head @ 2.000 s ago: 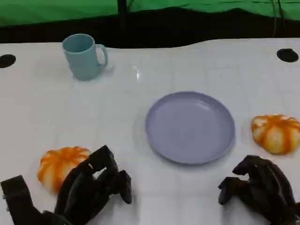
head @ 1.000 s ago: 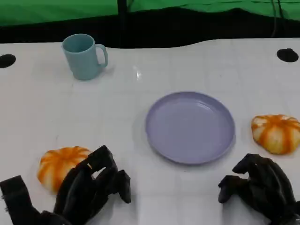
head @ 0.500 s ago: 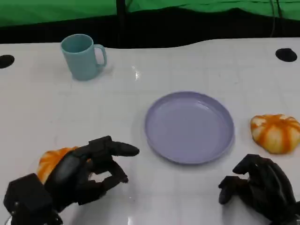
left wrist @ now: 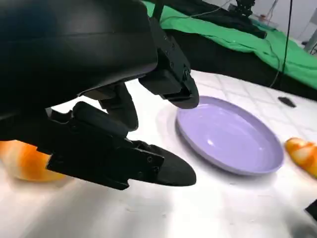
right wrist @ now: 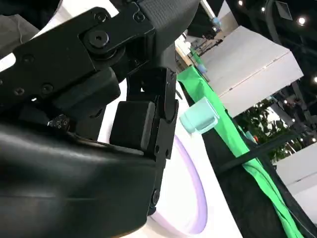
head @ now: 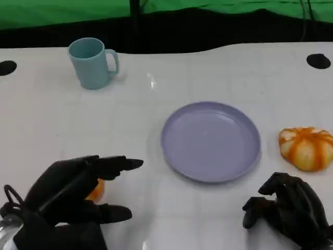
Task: Grasp the bread from the table and place it into the plate.
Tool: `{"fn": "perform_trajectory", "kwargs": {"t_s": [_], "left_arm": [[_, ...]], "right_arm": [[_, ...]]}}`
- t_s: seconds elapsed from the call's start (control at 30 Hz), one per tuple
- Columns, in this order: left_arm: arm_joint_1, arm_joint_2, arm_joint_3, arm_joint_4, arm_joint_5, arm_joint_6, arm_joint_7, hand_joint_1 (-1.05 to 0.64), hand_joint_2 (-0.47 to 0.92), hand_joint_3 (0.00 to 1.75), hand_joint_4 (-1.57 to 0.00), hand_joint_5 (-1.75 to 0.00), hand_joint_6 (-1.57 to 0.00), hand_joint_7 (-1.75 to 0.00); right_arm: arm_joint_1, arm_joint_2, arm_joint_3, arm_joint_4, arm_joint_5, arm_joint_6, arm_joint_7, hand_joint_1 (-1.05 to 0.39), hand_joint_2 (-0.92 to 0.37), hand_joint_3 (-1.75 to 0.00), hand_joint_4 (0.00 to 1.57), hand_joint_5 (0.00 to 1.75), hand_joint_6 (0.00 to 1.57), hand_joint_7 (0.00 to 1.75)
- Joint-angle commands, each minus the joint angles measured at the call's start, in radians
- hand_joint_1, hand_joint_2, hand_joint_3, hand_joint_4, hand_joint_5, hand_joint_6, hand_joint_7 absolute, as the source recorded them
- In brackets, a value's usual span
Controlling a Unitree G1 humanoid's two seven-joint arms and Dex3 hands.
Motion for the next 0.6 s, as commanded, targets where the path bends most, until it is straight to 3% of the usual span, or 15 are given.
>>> {"fn": "perform_trajectory", "kwargs": {"t_s": [0.03,0.3,0.6], "left_arm": [[0.037,0.045,-0.021,-0.146,0.208,0.132,0.006,-0.81,0.92,0.19,-0.39,-0.55,-0.4,0.0],[0.069,0.078,-0.073,-0.281,0.479,0.272,-0.013,-0.83,0.92,0.12,-0.3,-0.5,-0.28,0.0],[0.04,0.095,-0.126,-0.272,0.687,0.382,-0.109,-0.81,0.92,0.1,-0.29,-0.48,-0.25,0.0]], "right_arm": [[0.008,-0.011,0.001,-0.013,0.0,-0.005,-0.003,-1.05,-0.77,0.0,1.56,0.72,1.57,0.31],[0.003,-0.01,0.0,-0.006,0.0,-0.01,-0.001,-1.05,-0.77,0.0,1.56,0.73,1.57,0.31],[0.006,-0.01,0.001,-0.01,0.0,-0.004,-0.003,-1.04,-0.77,0.0,1.57,0.73,1.57,0.31]]}}
